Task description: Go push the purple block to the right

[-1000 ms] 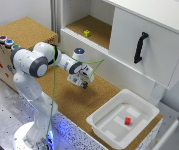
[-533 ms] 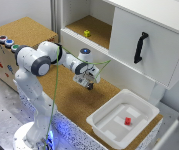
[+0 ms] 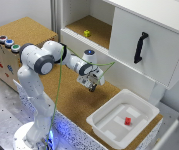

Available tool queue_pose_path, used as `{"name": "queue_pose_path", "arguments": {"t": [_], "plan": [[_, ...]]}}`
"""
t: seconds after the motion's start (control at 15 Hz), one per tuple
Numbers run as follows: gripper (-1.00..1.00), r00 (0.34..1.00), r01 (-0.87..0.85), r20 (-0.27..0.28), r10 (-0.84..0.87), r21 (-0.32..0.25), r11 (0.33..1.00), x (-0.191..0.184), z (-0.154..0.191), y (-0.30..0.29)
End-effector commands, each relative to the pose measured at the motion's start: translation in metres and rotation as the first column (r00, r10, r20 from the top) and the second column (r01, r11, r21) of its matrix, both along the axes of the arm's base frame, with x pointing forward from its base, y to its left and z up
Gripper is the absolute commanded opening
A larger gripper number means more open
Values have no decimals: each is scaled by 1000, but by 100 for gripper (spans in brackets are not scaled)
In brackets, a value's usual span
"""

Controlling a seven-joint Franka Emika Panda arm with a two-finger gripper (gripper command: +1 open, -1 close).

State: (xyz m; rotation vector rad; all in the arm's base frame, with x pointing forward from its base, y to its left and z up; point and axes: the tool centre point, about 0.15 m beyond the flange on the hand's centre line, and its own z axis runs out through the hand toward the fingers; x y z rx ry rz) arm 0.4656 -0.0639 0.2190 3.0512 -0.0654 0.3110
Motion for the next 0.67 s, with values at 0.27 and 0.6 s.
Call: {"name": "queue_pose_path", "arguments": {"t": [0.27, 0.6], "plan": [[100, 992, -129, 5, 130, -58, 990, -26, 58, -26], [100, 941, -335, -63, 331, -64, 940, -46, 33, -38]]}}
